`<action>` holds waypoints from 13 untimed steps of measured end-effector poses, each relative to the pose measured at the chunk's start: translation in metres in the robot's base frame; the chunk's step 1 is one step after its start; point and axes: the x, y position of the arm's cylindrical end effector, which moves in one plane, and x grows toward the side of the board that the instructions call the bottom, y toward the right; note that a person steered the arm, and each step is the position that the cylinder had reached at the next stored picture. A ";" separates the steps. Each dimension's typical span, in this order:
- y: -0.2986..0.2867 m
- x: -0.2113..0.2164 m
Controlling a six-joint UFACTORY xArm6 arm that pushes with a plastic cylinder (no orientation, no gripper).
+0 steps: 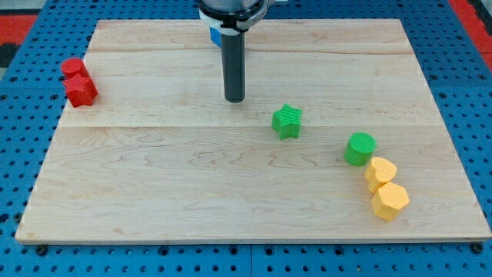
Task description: Move the green star closer to the green circle
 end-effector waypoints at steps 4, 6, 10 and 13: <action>0.085 0.032; 0.109 0.032; 0.074 0.077; 0.174 0.024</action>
